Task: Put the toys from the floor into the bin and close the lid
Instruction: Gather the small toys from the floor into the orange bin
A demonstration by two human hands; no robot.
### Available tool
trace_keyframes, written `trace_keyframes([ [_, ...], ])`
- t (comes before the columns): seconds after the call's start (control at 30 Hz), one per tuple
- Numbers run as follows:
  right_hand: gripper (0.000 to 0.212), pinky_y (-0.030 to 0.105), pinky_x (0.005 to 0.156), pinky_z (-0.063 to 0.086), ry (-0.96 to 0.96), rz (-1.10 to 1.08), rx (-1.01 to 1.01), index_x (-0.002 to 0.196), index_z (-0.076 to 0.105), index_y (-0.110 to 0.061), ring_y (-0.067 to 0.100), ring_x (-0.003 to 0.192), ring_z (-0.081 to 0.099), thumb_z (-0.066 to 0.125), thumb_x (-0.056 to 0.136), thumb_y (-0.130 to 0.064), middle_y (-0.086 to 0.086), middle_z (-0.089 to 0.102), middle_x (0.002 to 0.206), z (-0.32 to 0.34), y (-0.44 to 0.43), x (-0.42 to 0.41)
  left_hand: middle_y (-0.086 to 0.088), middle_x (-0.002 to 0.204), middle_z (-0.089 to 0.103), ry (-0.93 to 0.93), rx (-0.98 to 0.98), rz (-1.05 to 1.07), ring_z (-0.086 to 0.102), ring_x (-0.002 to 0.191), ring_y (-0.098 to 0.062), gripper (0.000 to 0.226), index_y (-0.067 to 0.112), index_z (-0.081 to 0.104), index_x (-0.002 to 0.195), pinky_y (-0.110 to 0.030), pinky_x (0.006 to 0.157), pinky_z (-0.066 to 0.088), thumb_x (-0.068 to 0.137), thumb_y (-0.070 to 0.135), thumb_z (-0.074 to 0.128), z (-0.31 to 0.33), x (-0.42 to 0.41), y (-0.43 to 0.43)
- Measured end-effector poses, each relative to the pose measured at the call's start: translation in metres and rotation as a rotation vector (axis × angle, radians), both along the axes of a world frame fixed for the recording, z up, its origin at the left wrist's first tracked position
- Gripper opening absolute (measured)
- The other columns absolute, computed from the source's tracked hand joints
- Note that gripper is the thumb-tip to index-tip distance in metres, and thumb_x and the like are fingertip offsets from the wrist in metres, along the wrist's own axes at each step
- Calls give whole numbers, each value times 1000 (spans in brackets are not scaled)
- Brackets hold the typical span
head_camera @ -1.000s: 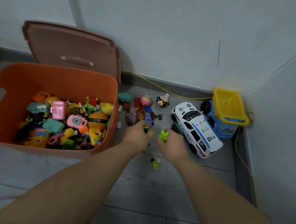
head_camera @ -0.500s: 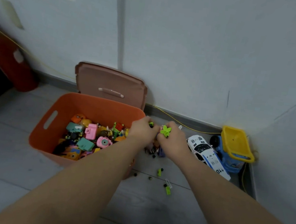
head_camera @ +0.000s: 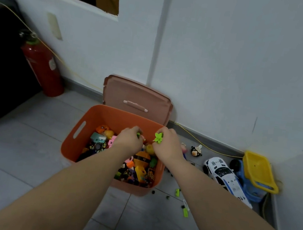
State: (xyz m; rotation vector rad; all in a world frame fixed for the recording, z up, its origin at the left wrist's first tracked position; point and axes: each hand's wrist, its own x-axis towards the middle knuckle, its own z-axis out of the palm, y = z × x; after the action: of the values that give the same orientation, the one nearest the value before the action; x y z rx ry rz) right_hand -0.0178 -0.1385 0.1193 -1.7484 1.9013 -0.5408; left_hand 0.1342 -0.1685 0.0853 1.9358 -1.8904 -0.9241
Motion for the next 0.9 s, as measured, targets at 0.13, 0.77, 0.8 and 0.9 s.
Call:
trace_keyframes([
  [0.13, 38, 23, 82, 36, 59, 60, 12, 118, 57, -24, 16, 112, 52, 69, 82, -17, -3, 50, 124, -10, 0, 2, -8, 117, 57, -53, -55, -70, 56, 104, -26, 27, 24, 66, 119, -36, 87, 48, 97, 36, 55, -12, 1, 2],
  [0.77, 34, 37, 96, 48, 131, 101, -41, 121, 63, -18, 24, 114, 57, 57, 88, -23, 5, 57, 125, -35, -3, -116, -4, 100, 61, -438, -201, 11, 57, 97, -29, 58, 24, 69, 93, -46, 88, 41, 96, 65, 27, -17, -64, 12],
  [0.8, 34, 38, 96, 48, 149, 94, -40, 121, 63, -17, 25, 114, 57, 56, 88, -23, 6, 57, 125, -38, -6, -126, -5, 102, 61, -420, -232, 23, 56, 98, -29, 54, 23, 68, 96, -46, 87, 42, 96, 62, 30, -19, -67, 13],
  [0.9, 35, 41, 99, 47, 181, 57, -12, 123, 62, -16, 29, 118, 54, 55, 91, -27, 8, 57, 127, -49, -12, -155, -6, 102, 61, -365, -359, 24, 55, 96, -30, 42, 19, 67, 97, -42, 81, 42, 97, 51, 39, -23, -86, 12],
])
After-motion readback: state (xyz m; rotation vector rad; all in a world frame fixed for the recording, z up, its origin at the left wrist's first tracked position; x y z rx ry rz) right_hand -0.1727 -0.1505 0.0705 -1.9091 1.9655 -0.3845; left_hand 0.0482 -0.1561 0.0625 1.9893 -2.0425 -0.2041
